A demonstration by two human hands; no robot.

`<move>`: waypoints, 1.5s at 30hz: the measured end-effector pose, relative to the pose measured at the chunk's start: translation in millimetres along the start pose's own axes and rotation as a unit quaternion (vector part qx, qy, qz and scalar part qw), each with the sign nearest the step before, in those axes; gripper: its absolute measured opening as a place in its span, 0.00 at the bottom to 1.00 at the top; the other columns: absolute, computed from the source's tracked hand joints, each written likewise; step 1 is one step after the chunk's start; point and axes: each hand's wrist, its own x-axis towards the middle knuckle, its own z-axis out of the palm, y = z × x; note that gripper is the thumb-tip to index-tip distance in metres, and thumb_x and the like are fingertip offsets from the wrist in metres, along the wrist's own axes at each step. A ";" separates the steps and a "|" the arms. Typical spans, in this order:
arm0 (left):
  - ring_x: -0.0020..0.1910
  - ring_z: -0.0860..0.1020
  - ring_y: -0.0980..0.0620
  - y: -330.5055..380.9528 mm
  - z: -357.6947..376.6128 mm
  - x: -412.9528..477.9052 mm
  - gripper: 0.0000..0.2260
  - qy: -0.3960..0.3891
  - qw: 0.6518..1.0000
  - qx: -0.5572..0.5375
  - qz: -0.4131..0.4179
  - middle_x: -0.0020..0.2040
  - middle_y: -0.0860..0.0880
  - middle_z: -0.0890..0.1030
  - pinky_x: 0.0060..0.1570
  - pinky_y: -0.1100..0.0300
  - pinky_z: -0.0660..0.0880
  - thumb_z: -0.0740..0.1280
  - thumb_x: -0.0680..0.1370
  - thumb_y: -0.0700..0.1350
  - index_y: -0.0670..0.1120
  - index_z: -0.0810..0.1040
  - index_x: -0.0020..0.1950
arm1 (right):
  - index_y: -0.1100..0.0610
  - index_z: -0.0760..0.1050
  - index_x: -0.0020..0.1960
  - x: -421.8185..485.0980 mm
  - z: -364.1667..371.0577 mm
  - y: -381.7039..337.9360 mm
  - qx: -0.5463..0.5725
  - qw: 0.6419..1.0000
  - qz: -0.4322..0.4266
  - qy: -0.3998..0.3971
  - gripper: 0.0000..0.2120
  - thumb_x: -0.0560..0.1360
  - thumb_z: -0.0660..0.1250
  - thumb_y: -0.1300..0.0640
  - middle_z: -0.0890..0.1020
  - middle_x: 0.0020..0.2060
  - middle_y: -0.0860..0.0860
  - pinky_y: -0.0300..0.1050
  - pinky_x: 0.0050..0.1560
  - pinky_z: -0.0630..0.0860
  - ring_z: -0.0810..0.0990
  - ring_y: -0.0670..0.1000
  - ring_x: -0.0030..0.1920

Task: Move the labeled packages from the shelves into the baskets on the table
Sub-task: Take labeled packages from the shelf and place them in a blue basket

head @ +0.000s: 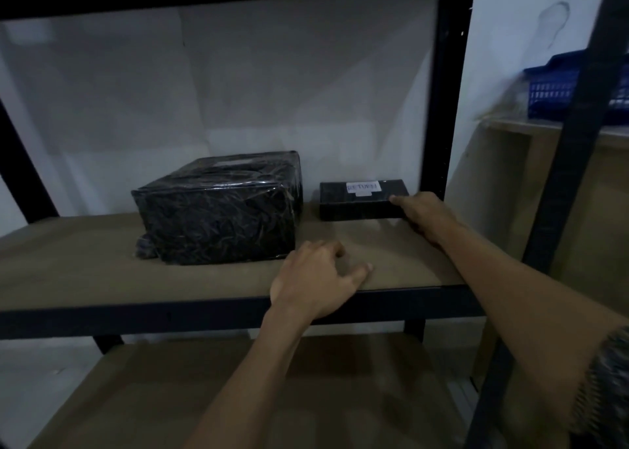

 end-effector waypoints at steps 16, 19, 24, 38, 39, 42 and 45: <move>0.60 0.73 0.49 4.6 1.5 -2.9 0.27 0.005 1.000 0.014 -0.014 0.62 0.48 0.77 0.56 0.52 0.71 0.58 0.74 0.68 0.51 0.74 0.64 | 0.59 0.68 0.68 -19.3 -10.9 12.1 0.174 0.972 -0.109 -0.119 0.26 0.73 0.71 0.60 0.77 0.53 0.53 0.24 0.29 0.70 0.76 0.41 0.40; 0.59 0.74 0.48 2.8 3.4 -2.0 0.28 0.004 1.000 0.009 -0.019 0.62 0.48 0.77 0.56 0.51 0.72 0.57 0.74 0.69 0.52 0.74 0.64 | 0.60 0.70 0.67 -18.7 -10.6 13.0 0.174 0.971 -0.120 -0.115 0.23 0.74 0.70 0.59 0.78 0.52 0.54 0.24 0.27 0.70 0.76 0.40 0.39; 0.58 0.74 0.48 2.0 4.2 -2.2 0.28 0.005 1.000 0.009 -0.022 0.61 0.49 0.77 0.55 0.50 0.73 0.57 0.73 0.70 0.52 0.74 0.64 | 0.61 0.71 0.65 -18.9 -8.6 13.2 0.178 0.970 -0.134 -0.101 0.21 0.74 0.69 0.61 0.78 0.49 0.55 0.24 0.28 0.70 0.76 0.40 0.37; 0.60 0.74 0.49 4.1 1.7 -0.7 0.28 0.006 1.000 0.004 -0.019 0.62 0.49 0.77 0.59 0.50 0.72 0.58 0.74 0.68 0.51 0.75 0.64 | 0.61 0.70 0.68 -18.0 -7.0 13.2 0.182 0.966 -0.153 -0.105 0.22 0.75 0.68 0.58 0.79 0.48 0.54 0.22 0.31 0.70 0.76 0.38 0.38; 0.60 0.74 0.49 4.2 1.8 -1.1 0.28 0.006 1.000 0.004 -0.019 0.62 0.49 0.77 0.58 0.51 0.72 0.58 0.74 0.68 0.51 0.75 0.64 | 0.61 0.69 0.68 -18.0 -7.0 13.5 0.180 0.966 -0.153 -0.104 0.23 0.75 0.68 0.57 0.79 0.48 0.54 0.22 0.31 0.70 0.76 0.39 0.38; 0.61 0.73 0.49 4.0 1.5 -1.5 0.28 0.003 1.000 0.009 -0.020 0.62 0.49 0.77 0.58 0.51 0.72 0.58 0.74 0.68 0.51 0.74 0.65 | 0.60 0.70 0.68 -18.0 -6.9 13.6 0.169 0.969 -0.154 -0.098 0.23 0.75 0.68 0.56 0.80 0.50 0.55 0.22 0.32 0.70 0.76 0.39 0.38; 0.60 0.74 0.49 3.4 2.0 -1.3 0.28 0.004 1.000 0.005 -0.020 0.62 0.49 0.77 0.58 0.50 0.72 0.58 0.74 0.69 0.51 0.74 0.64 | 0.60 0.70 0.68 -18.5 -7.0 13.6 0.165 0.970 -0.154 -0.096 0.22 0.75 0.68 0.57 0.80 0.51 0.55 0.21 0.31 0.70 0.76 0.38 0.37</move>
